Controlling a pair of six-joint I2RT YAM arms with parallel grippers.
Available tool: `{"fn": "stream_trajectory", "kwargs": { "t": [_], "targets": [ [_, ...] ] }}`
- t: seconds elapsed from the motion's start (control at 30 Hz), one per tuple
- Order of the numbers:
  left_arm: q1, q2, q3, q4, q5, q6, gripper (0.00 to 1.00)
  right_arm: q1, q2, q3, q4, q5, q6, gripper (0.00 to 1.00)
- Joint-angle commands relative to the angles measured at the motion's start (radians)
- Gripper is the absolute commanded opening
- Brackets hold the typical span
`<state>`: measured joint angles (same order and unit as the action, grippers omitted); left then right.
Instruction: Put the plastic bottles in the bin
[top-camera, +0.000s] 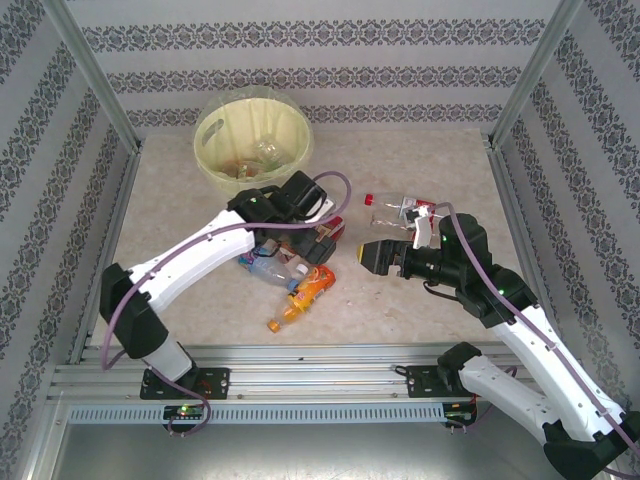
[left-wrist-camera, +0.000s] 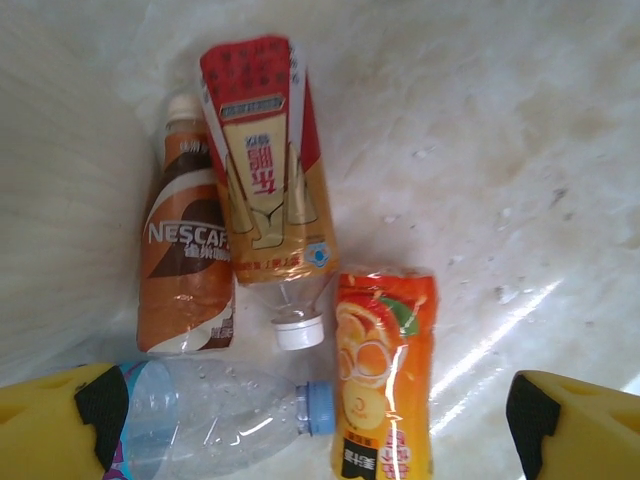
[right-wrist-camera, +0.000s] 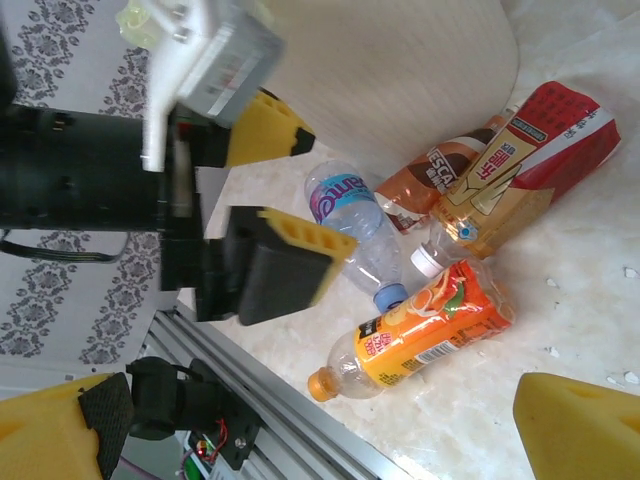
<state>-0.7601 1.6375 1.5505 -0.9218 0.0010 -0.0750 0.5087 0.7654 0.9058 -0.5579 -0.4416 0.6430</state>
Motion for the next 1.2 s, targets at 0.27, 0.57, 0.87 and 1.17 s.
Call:
{"fn": "stream_trajectory", "kwargs": {
  "t": [0.27,0.57,0.87,1.17],
  "targets": [
    [0.005,0.200,0.062,-0.100,-0.230,0.038,0.93,0.001,-0.018,-0.022,-0.025,0.027,-0.032,0.98],
    [0.065,0.286,0.099,-0.124,-0.265,0.053,0.93,-0.013,-0.023,-0.034,-0.033,0.026,-0.038,0.98],
    [0.110,0.338,0.110,-0.133,-0.257,0.073,0.88,-0.022,-0.026,-0.047,-0.029,0.021,-0.039,0.98],
    [0.129,0.395,0.134,-0.151,-0.182,0.078,0.85,-0.031,-0.034,-0.054,-0.031,0.017,-0.035,0.98]
  ]
}}
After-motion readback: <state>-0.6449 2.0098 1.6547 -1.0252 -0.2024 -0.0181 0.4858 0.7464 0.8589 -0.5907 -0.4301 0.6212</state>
